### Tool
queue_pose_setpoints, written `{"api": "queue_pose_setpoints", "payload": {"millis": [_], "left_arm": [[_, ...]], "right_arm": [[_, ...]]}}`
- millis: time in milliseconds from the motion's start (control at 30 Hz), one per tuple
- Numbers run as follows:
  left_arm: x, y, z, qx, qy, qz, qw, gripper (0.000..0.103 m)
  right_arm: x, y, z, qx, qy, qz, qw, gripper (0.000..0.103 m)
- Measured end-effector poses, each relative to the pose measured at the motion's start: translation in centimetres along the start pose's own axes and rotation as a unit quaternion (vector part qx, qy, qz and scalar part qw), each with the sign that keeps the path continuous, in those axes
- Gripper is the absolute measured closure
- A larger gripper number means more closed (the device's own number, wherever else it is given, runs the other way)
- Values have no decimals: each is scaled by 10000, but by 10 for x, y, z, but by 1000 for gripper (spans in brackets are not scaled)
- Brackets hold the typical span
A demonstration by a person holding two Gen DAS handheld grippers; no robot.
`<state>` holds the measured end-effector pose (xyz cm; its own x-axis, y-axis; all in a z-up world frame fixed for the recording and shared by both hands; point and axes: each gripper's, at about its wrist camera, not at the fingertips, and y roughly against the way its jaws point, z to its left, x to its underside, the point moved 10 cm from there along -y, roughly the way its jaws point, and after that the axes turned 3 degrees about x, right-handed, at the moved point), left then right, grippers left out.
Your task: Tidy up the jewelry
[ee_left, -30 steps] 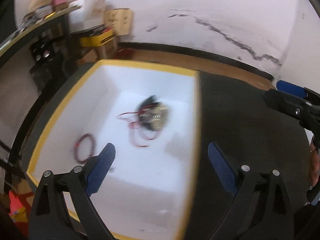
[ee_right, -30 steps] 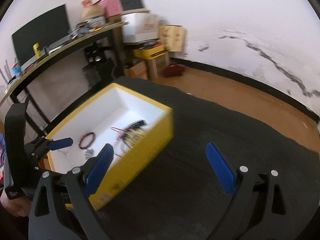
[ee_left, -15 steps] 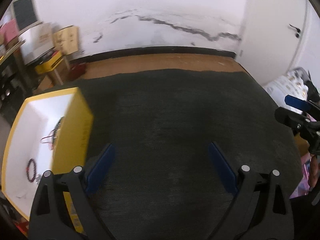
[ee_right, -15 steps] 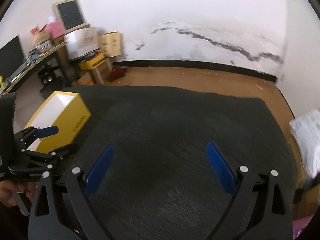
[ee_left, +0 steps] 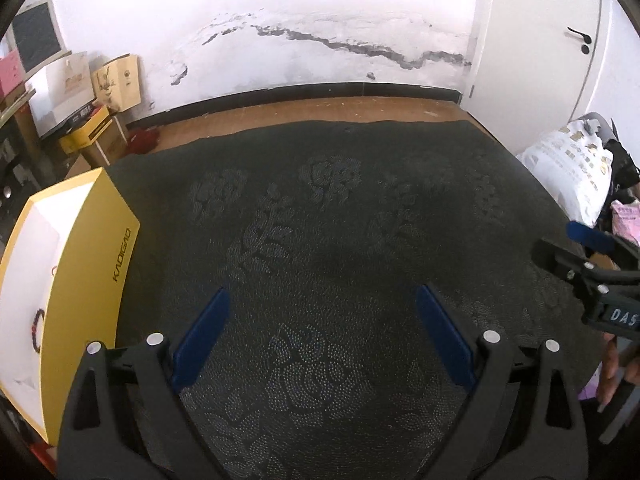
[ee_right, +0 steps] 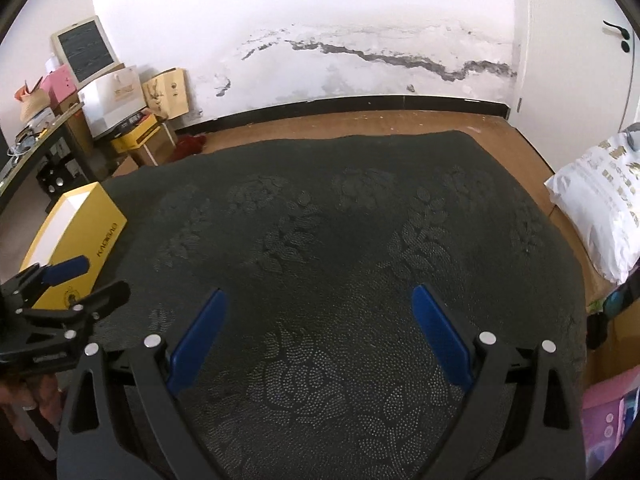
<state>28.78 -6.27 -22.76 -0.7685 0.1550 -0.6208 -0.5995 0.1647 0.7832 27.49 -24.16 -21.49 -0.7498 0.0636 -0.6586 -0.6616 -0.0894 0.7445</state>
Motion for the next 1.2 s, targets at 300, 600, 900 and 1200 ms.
{"api": "queue_pose_setpoints", "payload": {"millis": [300,600,900,1200], "left_arm": [[3,-9,16,-180,160,-95,9997,6],[8,-22,34,-149,514,23,9986,6],[9,-27,34,-219,378,90,9990,6],[9,-30,32,-163,423,120,9989,6]], "right_arm": [[15,-31,10,164,-42,184,9997,12],[16,-43,2,396,-115,183,9990,12],[16,-45,-2,445,-89,177,9988,12],[16,-44,0,436,-43,161,9989,12]]}}
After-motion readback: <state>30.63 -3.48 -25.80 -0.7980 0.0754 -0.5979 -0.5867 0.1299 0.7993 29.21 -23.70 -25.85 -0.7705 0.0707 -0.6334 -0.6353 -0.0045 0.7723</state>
